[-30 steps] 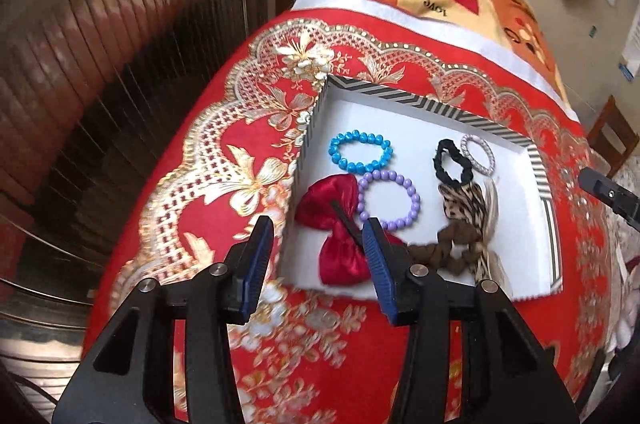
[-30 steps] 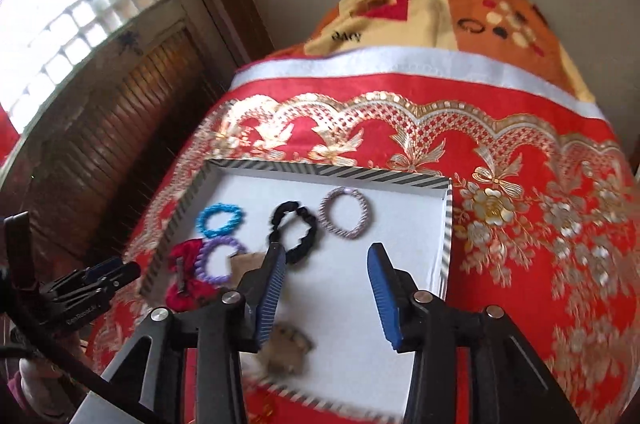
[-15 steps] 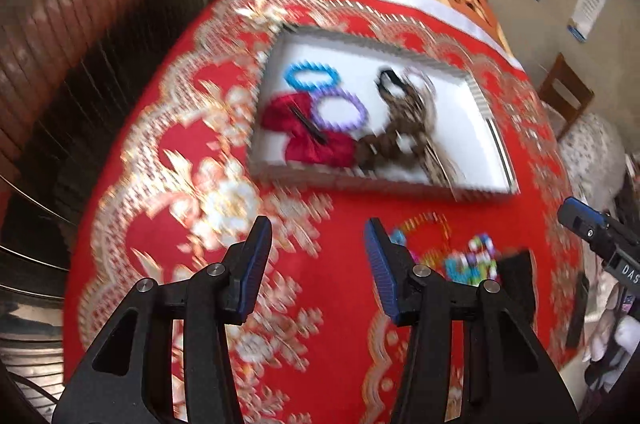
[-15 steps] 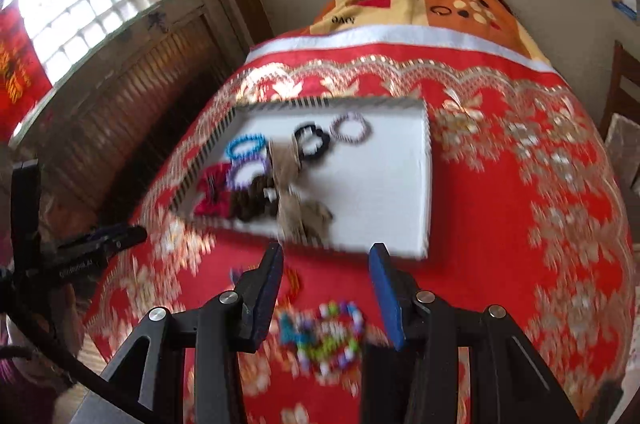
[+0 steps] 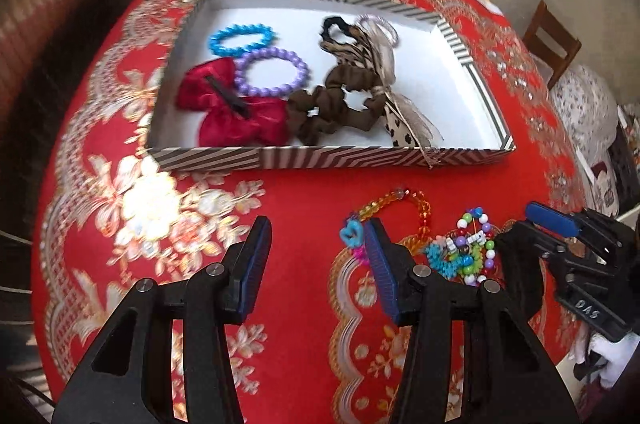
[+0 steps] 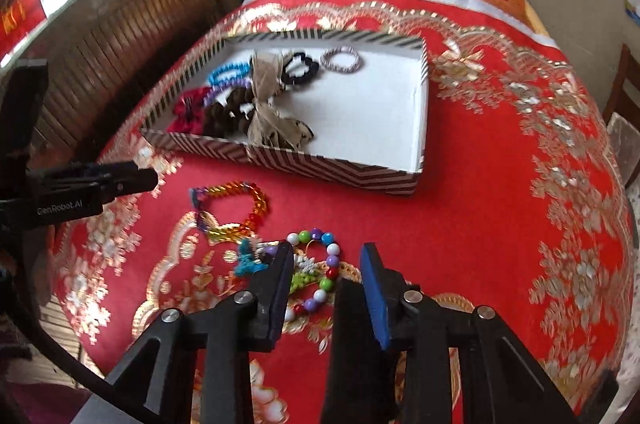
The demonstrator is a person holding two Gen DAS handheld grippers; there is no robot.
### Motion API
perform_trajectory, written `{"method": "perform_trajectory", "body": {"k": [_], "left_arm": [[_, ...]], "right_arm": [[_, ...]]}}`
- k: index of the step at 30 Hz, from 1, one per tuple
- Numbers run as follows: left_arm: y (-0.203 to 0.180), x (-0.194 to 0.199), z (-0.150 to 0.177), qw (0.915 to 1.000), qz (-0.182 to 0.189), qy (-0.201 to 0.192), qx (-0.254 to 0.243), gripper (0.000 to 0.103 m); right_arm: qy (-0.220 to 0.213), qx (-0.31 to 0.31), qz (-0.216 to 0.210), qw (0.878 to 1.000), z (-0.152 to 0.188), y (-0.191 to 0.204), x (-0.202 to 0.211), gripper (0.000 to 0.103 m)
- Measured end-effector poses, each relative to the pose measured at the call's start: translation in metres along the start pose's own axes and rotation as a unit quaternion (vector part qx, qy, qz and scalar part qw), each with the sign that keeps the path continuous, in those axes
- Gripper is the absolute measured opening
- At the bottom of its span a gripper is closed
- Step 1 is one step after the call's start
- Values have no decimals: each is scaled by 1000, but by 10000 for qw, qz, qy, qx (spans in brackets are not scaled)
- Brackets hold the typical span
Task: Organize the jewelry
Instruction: 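Withdraw both tools from the box toward the remaining jewelry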
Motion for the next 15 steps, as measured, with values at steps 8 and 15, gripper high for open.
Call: {"method": "perform_trajectory", "body": {"k": [8, 15], "left_arm": [[-21, -26, -17, 9974, -278, 192, -640, 49], [-34, -49, -17, 9902, -478, 455, -1228, 49]], "right_arm": [[624, 606, 120, 9961, -2, -2, -38, 31], [822, 882, -22, 9927, -4, 3, -49, 24]]}}
Point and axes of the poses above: each gripper's, at about its wrist camera, not at the fingertips, and x roughly against the way its jaws point, y to its left, z to its underside, the point moved 10 cm from there along -x, roughly the way its jaws point, and after that the axes turned 10 degrees about y, right-handed, at the moved point
